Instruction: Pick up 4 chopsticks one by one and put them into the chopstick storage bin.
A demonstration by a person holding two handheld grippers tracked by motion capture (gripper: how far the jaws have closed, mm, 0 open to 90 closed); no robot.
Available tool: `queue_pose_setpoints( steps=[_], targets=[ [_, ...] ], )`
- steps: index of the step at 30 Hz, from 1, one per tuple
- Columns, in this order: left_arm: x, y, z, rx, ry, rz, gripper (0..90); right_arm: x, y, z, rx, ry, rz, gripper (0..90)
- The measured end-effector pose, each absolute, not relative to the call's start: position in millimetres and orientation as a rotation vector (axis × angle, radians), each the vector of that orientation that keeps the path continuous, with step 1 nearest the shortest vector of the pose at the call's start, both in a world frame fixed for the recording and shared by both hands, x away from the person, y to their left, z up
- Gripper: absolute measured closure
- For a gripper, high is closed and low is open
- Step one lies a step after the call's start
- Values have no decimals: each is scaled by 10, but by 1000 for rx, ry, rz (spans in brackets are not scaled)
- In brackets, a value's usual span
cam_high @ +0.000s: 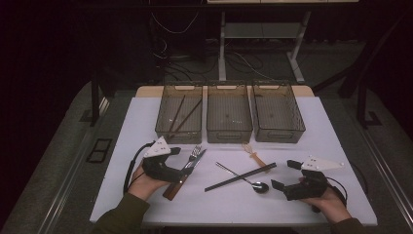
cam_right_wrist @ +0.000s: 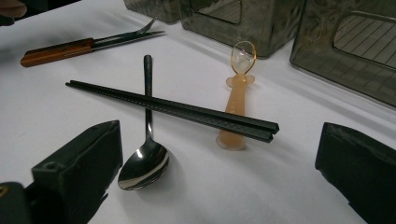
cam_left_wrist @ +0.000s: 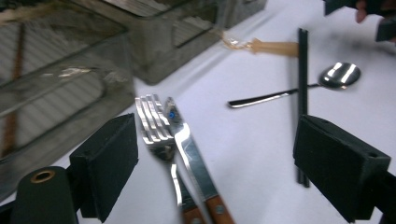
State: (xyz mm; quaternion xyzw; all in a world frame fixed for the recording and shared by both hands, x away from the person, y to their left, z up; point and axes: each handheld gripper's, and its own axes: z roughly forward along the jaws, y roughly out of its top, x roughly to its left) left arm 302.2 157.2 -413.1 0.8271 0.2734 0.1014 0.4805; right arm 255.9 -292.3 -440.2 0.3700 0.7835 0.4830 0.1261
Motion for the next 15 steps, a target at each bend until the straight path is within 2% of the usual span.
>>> queue_pose_setpoints(
  steps=[15],
  targets=[
    [2990,1276,-4212,2069,582,173,163,2562,-2912,-4407,1086,2287,1403,9]
  ],
)
